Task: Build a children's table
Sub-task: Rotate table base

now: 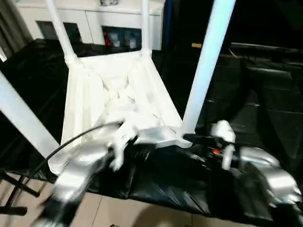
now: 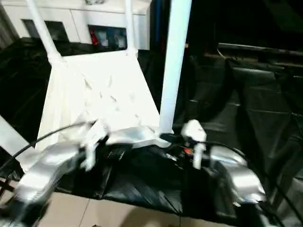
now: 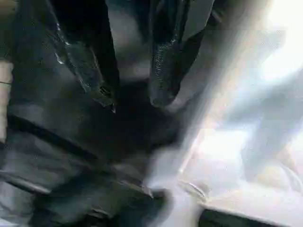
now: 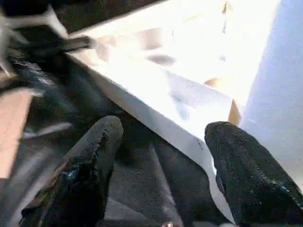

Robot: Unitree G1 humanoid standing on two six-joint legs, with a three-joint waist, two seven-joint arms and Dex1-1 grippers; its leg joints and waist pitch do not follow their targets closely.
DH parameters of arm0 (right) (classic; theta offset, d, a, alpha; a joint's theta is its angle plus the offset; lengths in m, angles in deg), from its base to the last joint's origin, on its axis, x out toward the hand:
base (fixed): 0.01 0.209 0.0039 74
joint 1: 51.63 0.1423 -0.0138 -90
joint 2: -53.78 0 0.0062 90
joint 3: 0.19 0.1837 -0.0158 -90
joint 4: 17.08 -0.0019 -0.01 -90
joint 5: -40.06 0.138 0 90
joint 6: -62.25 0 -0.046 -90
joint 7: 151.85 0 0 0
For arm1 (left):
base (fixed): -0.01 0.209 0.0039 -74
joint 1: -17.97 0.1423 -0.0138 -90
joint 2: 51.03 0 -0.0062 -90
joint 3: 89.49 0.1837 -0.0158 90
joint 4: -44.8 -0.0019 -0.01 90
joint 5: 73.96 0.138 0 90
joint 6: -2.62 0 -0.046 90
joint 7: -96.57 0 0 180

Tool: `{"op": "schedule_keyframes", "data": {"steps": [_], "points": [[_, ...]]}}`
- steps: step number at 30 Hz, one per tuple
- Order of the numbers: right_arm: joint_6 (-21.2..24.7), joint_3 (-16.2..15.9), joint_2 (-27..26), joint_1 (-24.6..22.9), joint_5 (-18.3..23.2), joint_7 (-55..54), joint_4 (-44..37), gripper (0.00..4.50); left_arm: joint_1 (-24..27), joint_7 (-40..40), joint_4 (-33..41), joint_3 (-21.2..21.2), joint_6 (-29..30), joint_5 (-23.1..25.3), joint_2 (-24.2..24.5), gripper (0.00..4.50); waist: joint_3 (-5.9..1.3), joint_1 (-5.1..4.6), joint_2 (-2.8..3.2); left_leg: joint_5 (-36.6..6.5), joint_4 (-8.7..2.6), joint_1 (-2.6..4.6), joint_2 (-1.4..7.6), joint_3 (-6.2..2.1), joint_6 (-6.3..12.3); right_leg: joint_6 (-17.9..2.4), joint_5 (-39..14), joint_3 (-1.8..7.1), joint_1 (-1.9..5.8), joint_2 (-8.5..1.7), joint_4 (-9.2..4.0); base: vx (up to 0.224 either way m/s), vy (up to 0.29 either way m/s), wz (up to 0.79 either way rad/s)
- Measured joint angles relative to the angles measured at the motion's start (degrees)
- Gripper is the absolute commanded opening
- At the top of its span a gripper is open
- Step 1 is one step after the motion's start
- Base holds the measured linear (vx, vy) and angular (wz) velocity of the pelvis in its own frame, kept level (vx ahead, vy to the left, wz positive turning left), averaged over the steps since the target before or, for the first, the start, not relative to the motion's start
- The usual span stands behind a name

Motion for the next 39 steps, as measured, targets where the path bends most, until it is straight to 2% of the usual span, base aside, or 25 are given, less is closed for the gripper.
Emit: {"op": "schedule_keyframes", "data": {"steps": [5, 11, 13, 19, 21, 26, 28, 31, 34, 35, 39], "points": [[-3.79, 0.01, -1.16, 5.00, -4.19, -7.52, 7.54, 3.26, 6.38, 0.16, 8.52, -0.27, 3.83, -1.84, 3.34, 1.80, 0.31, 0.18, -1.03, 0.12, 0.19, -0.05, 0.03, 0.09, -0.29, -0.13, 0.15, 0.07, 0.03, 0.00, 0.11, 0.000, 0.000, 0.00], [-7.91, 1.27, -3.76, 11.90, -7.48, -17.15, 18.81, 3.26, 12.19, -1.06, 16.19, -3.52, 7.96, -4.60, 6.03, 2.25, 0.35, 0.10, -2.62, 0.26, 0.21, -0.04, 0.08, 0.18, -0.48, -0.13, 0.15, 0.14, -0.02, 0.00, 0.40, 0.000, 0.000, 0.00], [-8.84, 1.76, -4.26, 13.73, -8.64, -20.28, 21.73, 3.26, 13.31, -1.07, 17.32, -4.75, 8.73, -5.46, 7.27, 2.51, 0.34, 0.21, -2.74, 0.28, 0.21, -0.06, 0.08, 0.18, -0.51, -0.13, 0.15, 0.13, -0.03, 0.01, 0.42, 0.000, 0.000, 0.00], [-13.44, 2.50, -6.30, 20.44, -11.03, -30.84, 34.01, 3.26, 17.70, 1.60, 19.60, -8.93, 8.76, -7.99, 12.63, 2.88, 0.34, 0.37, -3.08, 0.35, 0.23, -0.06, 0.11, 0.20, -0.59, -0.12, 0.14, 0.15, -0.07, 0.02, 0.54, 0.000, 0.000, 0.00], [-14.57, 4.06, -6.77, 23.04, -11.14, -34.60, 38.43, 3.26, 18.97, 2.92, 19.55, -10.68, 8.72, -8.28, 14.64, 2.99, 0.38, 0.54, -3.20, 0.39, 0.26, -0.11, 0.13, 0.19, -0.59, -0.12, 0.14, 0.12, -0.09, 0.02, 0.59, 0.000, 0.000, 0.00], [-16.93, 5.66, -6.75, 25.51, -11.71, -39.57, 43.51, 3.26, 19.91, 4.81, 19.33, -14.42, 7.73, -9.16, 17.35, 3.40, 0.30, 0.77, -3.42, 0.39, 0.36, -0.11, 0.14, 0.19, -0.60, -0.12, 0.14, 0.15, -0.07, 0.02, 0.69, 0.000, 0.000, 0.00], [-18.01, 6.08, -6.72, 25.60, -11.70, -38.76, 44.67, 3.26, 19.38, 4.66, 17.68, -16.40, 5.29, -9.84, 17.19, 3.55, 0.33, 0.74, -3.51, 0.39, 0.42, -0.12, 0.15, 0.19, -0.61, -0.10, 0.16, 0.14, -0.07, 0.03, 0.74, 0.000, 0.000, 0.00], [-18.63, 6.19, -6.58, 25.56, -11.33, -34.98, 45.05, 3.26, 14.88, 2.90, 14.86, -19.08, 2.32, -11.63, 14.66, 3.78, 0.32, 0.85, -3.64, 0.40, 0.51, -0.12, 0.17, 0.18, -0.61, -0.09, 0.20, 0.14, -0.06, 0.04, 0.83, 0.000, 0.000, 0.00], [-18.75, 6.18, -6.61, 24.37, -10.51, -31.20, 43.64, 3.26, 10.24, 1.91, 12.92, -18.78, -0.22, -12.56, 12.36, 4.11, 0.22, 1.00, -3.81, 0.44, 0.56, -0.09, 0.18, 0.18, -0.57, -0.09, 0.24, 0.16, -0.04, 0.04, 0.85, 0.000, 0.000, 0.00], [-18.58, 6.09, -6.34, 22.47, -10.29, -29.80, 41.36, 3.26, 7.68, 1.28, 10.92, -18.52, -1.07, -12.56, 10.76, 4.11, 0.20, 1.31, -3.88, 0.46, 0.56, -0.11, 0.18, 0.18, -0.55, -0.08, 0.24, 0.15, -0.03, 0.03, 0.86, 0.000, 0.000, 0.00], [-17.74, 5.45, -5.90, 17.89, -10.27, -28.43, 37.44, 3.26, 2.40, 0.78, 6.85, -17.09, -2.31, -12.58, 7.79, 4.41, 0.21, 1.53, -4.04, 0.47, 0.58, -0.10, 0.18, 0.18, -0.55, -0.06, 0.27, 0.16, -0.05, 0.03, 0.89, 0.000, 0.000, 0.00]]}}
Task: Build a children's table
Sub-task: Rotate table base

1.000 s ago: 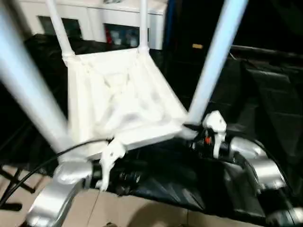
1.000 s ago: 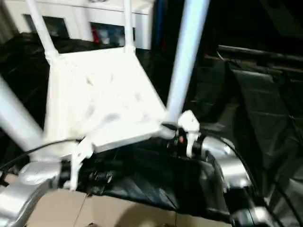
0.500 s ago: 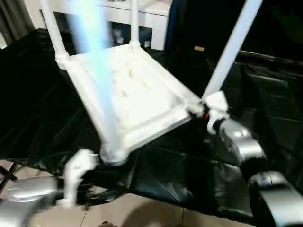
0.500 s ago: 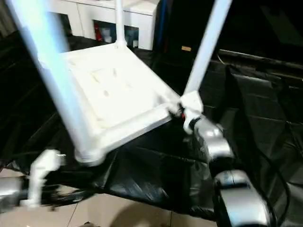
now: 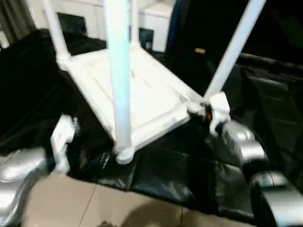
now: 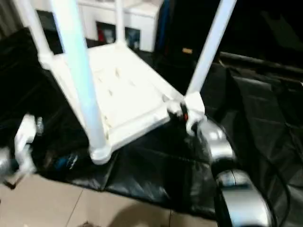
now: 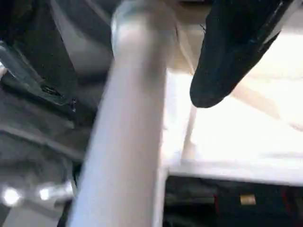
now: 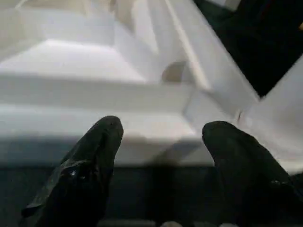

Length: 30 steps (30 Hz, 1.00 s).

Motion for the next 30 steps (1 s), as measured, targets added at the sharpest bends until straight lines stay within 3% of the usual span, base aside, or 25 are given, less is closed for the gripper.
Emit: {"op": "schedule_keyframes", "data": {"steps": [11, 16, 21, 25, 30], "points": [[2.93, -0.60, -0.35, -1.29, -3.25, -5.90, -1.07, 3.26, -12.39, 0.64, -10.46, 7.47, -3.06, 1.37, -6.78, 4.41, 0.11, -0.15, 0.07, 0.18, 0.04, 0.31, 0.01, -0.03, -0.24, -0.02, 0.01, 0.05, -0.01, 0.00, 0.52, 0.000, 0.000, 0.00], [2.87, -1.64, -4.70, 2.43, -3.84, -8.00, 3.86, 3.26, -14.86, 1.70, -11.27, 11.74, -3.02, 1.89, -10.84, 4.41, 0.22, -0.16, 0.59, 0.19, 0.08, 0.34, 0.00, -0.02, -0.26, -0.11, 0.07, 0.08, 0.00, -0.01, 0.60, 0.000, 0.000, 0.00], [2.73, -1.55, -5.85, 4.72, -4.02, -10.24, 7.36, 3.26, -16.44, 1.64, -12.17, 15.14, -3.19, 2.64, -14.18, 4.41, 0.26, -0.48, 0.67, 0.20, 0.09, 0.34, 0.01, -0.03, -0.27, -0.12, 0.05, 0.07, -0.02, 0.01, 0.61, 0.000, 0.000, 0.00], [2.71, -0.92, -6.16, 4.92, -5.02, -11.70, 8.64, 3.26, -18.64, 1.12, -14.98, 18.90, -5.54, 5.17, -18.75, 4.41, 0.29, -0.57, 0.72, 0.19, 0.10, 0.27, 0.01, -0.03, -0.26, -0.14, 0.04, 0.06, -0.03, 0.01, 0.54, 0.000, 0.000, 0.00], [1.60, -0.81, -7.18, 5.59, -5.34, -13.20, 10.44, 3.26, -22.58, -1.52, -20.89, 22.62, -10.14, 8.71, -23.89, 4.41, 0.38, -1.41, 1.15, 0.19, 0.09, 0.30, 0.01, -0.06, -0.26, -0.14, 0.04, 0.07, -0.05, 0.02, 0.59, 0.000, 0.000, 0.00]]}}
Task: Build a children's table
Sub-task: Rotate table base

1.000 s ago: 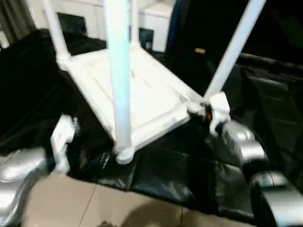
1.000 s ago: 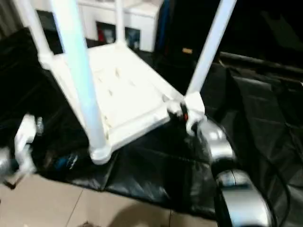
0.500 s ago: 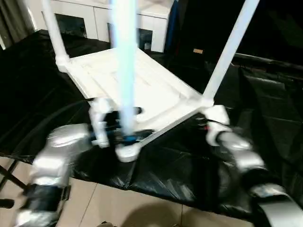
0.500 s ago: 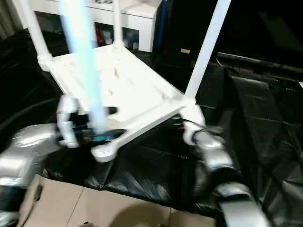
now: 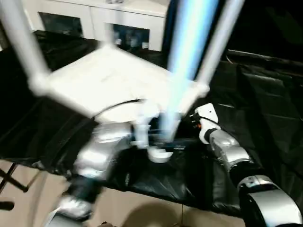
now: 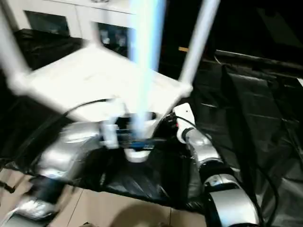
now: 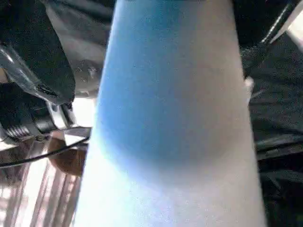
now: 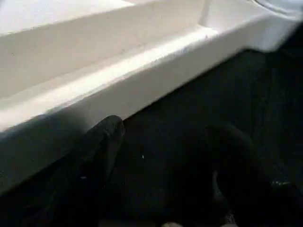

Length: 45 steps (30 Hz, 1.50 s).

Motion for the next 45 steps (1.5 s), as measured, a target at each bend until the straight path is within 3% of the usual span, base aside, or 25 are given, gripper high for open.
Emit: {"op": "schedule_keyframes", "data": {"steps": [4, 11, 13, 18, 21, 24, 27, 30, 31, 32, 34, 38, 45], "points": [[-0.85, 0.21, 0.24, 0.50, -0.32, -1.79, 0.68, 3.26, -4.21, -8.52, -9.70, 0.58, -6.98, 5.21, -3.29, 4.41, -0.05, 0.08, 0.53, 0.00, 0.02, 0.00, 0.00, -0.05, 0.00, -0.05, 0.03, -0.04, 0.02, 0.02, 0.01, 0.000, 0.000, 0.00], [-2.42, 0.80, 2.82, 0.68, -0.30, -1.94, 0.87, 3.26, -7.54, -21.08, -17.65, -0.03, -13.53, 11.33, -2.34, 4.41, -0.02, 0.27, 1.11, 0.00, 0.06, 0.09, 0.00, -0.10, 0.00, -0.17, 0.16, -0.06, 0.05, 0.02, 0.07, 0.000, 0.000, 0.00], [-2.53, 1.63, 4.12, 0.26, -0.08, -0.86, 0.41, 3.26, -7.66, -18.80, -18.60, -1.15, -13.30, 10.50, -0.93, 4.41, -0.03, 0.20, 1.36, 0.00, 0.06, 0.10, 0.00, -0.10, 0.00, -0.20, 0.18, -0.07, 0.05, 0.02, 0.07, 0.000, 0.000, 0.00], [-3.21, 2.84, 8.53, -4.09, 2.31, 9.12, -3.73, 3.26, -5.25, -0.30, -19.98, -3.33, -11.30, 4.38, 6.49, 4.41, 0.01, 0.65, 2.64, 0.00, 0.08, 0.01, -0.01, -0.10, 0.01, -0.21, 0.19, -0.07, 0.02, 0.02, 0.01, 0.000, 0.000, 0.00], [-3.22, 2.55, 9.95, -6.33, 3.63, 15.85, -7.41, 3.26, -5.77, 5.93, -22.81, -3.07, -11.83, 3.79, 8.42, 4.41, -0.01, 1.30, 3.47, 0.06, 0.28, -0.21, 0.02, -0.10, 0.14, -0.21, 0.19, -0.11, -0.02, 0.01, -0.01, 0.000, 0.000, 0.00], [-3.27, 1.40, 10.89, -7.73, 4.98, 21.68, -11.87, 3.26, -8.08, 9.36, -26.60, -1.61, -14.13, 4.11, 9.33, 4.41, 0.04, 1.64, 3.90, 0.05, 0.39, -0.33, 0.05, -0.11, 0.18, -0.21, 0.20, -0.17, -0.03, -0.02, -0.02, 0.000, 0.000, 0.00], [-3.07, 0.11, 13.38, -10.45, 6.62, 27.66, -17.48, 3.26, -12.13, 10.47, -32.57, 0.19, -18.60, 7.96, 12.24, 4.06, 0.08, 1.72, 4.42, 0.05, 0.48, -0.35, 0.06, -0.13, 0.19, -0.20, 0.22, -0.19, 0.02, -0.02, -0.04, 0.000, 0.000, 0.00], [-1.95, -0.92, 15.38, -13.21, 7.33, 32.25, -21.78, 3.26, -14.40, 9.20, -37.67, 0.89, -22.70, 12.01, 14.14, 4.06, -0.02, 1.46, 4.81, 0.04, 0.49, -0.39, 0.07, -0.16, 0.19, -0.17, 0.23, -0.22, 0.05, -0.02, -0.13, 0.000, 0.000, 0.00], [-1.52, -1.02, 15.67, -14.03, 7.60, 33.20, -23.18, 3.26, -14.87, 8.04, -39.09, 1.23, -23.90, 13.09, 14.12, 4.03, -0.05, 1.35, 4.97, 0.04, 0.51, -0.40, 0.07, -0.18, 0.20, -0.17, 0.23, -0.23, 0.05, -0.02, -0.14, 0.000, 0.000, 0.00], [-0.61, -1.63, 16.45, -15.09, 8.16, 35.01, -25.36, 3.26, -16.18, 5.84, -41.53, 2.31, -25.41, 15.05, 13.91, 3.71, -0.03, 1.30, 5.05, 0.04, 0.51, -0.44, 0.07, -0.18, 0.21, -0.16, 0.24, -0.25, 0.05, -0.02, -0.16, 0.000, 0.000, 0.00], [0.77, -3.05, 17.08, -16.43, 9.10, 38.26, -29.31, 3.26, -18.25, 2.78, -44.97, 3.32, -27.04, 17.88, 14.31, 3.66, -0.04, 1.12, 5.26, 0.04, 0.51, -0.46, 0.08, -0.25, 0.21, -0.10, 0.28, -0.28, 0.04, 0.00, -0.24, 0.000, 0.000, 0.00], [4.15, -4.25, 19.14, -17.72, 9.59, 42.38, -34.81, 3.26, -20.45, 2.08, -48.83, 4.14, -27.90, 19.14, 14.28, 3.26, -0.15, 1.02, 5.88, 0.00, 0.51, -0.50, 0.07, -0.25, 0.27, -0.08, 0.29, -0.29, 0.05, 0.00, -0.36, 0.000, 0.000, 0.00], [8.37, -4.79, 21.05, -19.39, 11.48, 44.78, -41.15, 3.26, -21.96, 0.66, -54.85, 4.74, -29.88, 20.85, 12.27, 2.64, -0.16, 1.11, 6.33, -0.05, 0.50, -0.60, 0.07, -0.31, 0.35, -0.04, 0.35, -0.36, 0.12, 0.00, -0.60, 0.000, 0.000, 0.00]]}}
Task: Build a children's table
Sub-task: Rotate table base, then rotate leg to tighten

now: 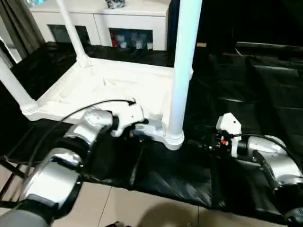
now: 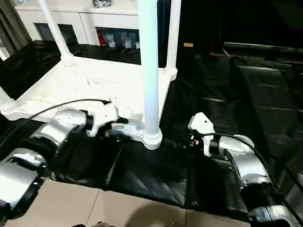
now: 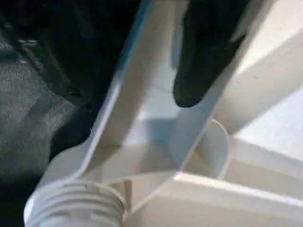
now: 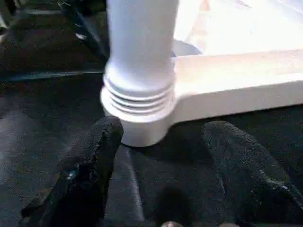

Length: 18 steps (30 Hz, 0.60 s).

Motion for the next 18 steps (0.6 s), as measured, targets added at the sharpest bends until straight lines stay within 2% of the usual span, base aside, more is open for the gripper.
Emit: {"op": "schedule_keyframes", "data": {"steps": [1, 2, 7, 8, 11, 12, 16, 18], "points": [[1.04, -0.10, 0.32, -0.42, 0.33, 0.60, -1.36, 3.26, -0.58, 0.01, -0.94, -0.03, -0.32, 0.38, -0.22, 2.64, 0.00, 0.00, 0.05, -0.02, 0.00, -0.01, 0.00, 0.00, 0.03, 0.02, 0.02, -0.01, 0.00, 0.00, -0.04, 0.000, 0.000, 0.00], [2.10, -0.31, 0.68, -0.91, 0.81, 1.40, -2.91, 3.26, -1.22, 0.01, -1.72, -0.08, -0.68, 0.85, -0.33, 2.35, -0.02, 0.02, 0.12, -0.02, 0.00, -0.03, 0.01, -0.03, 0.04, 0.04, 0.04, -0.05, 0.05, 0.00, -0.12, 0.000, 0.000, 0.00], [5.64, -0.53, 2.09, -2.07, 2.18, 3.63, -6.83, 3.26, -2.01, -0.02, -3.19, -0.16, -1.38, 1.17, -0.60, 2.10, 0.02, -0.03, 0.51, -0.09, 0.00, -0.03, -0.03, -0.01, 0.14, 0.03, 0.05, -0.03, 0.12, -0.03, -0.22, 0.000, 0.000, 0.00], [6.45, -0.50, 2.37, -2.10, 2.62, 3.89, -7.32, 3.52, -2.13, -0.11, -3.56, -0.16, -1.42, 1.28, -0.64, 1.85, 0.00, -0.03, 0.52, -0.08, 0.00, -0.01, -0.02, -0.02, 0.13, 0.03, 0.05, -0.04, 0.13, -0.03, -0.22, 0.000, 0.000, 0.00], [8.67, -0.49, 2.82, -2.29, 3.81, 4.50, -9.08, 3.62, -2.54, -0.25, -4.62, -0.13, -1.55, 2.09, -1.14, 1.85, -0.03, -0.02, 0.64, -0.08, 0.00, -0.02, -0.02, -0.03, 0.13, 0.03, 0.05, -0.05, 0.13, -0.03, -0.22, 0.000, 0.000, 0.00], [9.36, -0.49, 2.88, -2.37, 4.08, 4.64, -9.47, 3.85, -2.70, -0.46, -4.94, -0.14, -1.61, 2.17, -1.29, 1.56, -0.04, -0.02, 0.65, -0.08, 0.01, -0.02, -0.02, -0.03, 0.13, 0.04, 0.06, -0.05, 0.14, -0.03, -0.22, 0.000, 0.000, 0.00], [10.96, -0.49, 3.52, -3.66, 4.57, 4.81, -11.34, 4.00, -3.32, -0.72, -5.72, -0.04, -1.90, 3.46, -1.53, 1.44, -0.02, -0.05, 0.77, -0.08, 0.01, -0.02, -0.03, -0.03, 0.13, 0.04, 0.06, -0.04, 0.15, -0.03, -0.24, 0.000, 0.000, 0.00], [11.49, -0.49, 3.67, -3.89, 4.58, 4.79, -11.57, 4.25, -3.55, -0.77, -6.07, -0.09, -1.84, 3.58, -1.55, 1.14, -0.02, -0.09, 0.83, -0.08, 0.01, -0.02, -0.03, -0.03, 0.13, 0.04, 0.06, -0.04, 0.16, -0.03, -0.24, 0.000, 0.000, 0.00]]}}
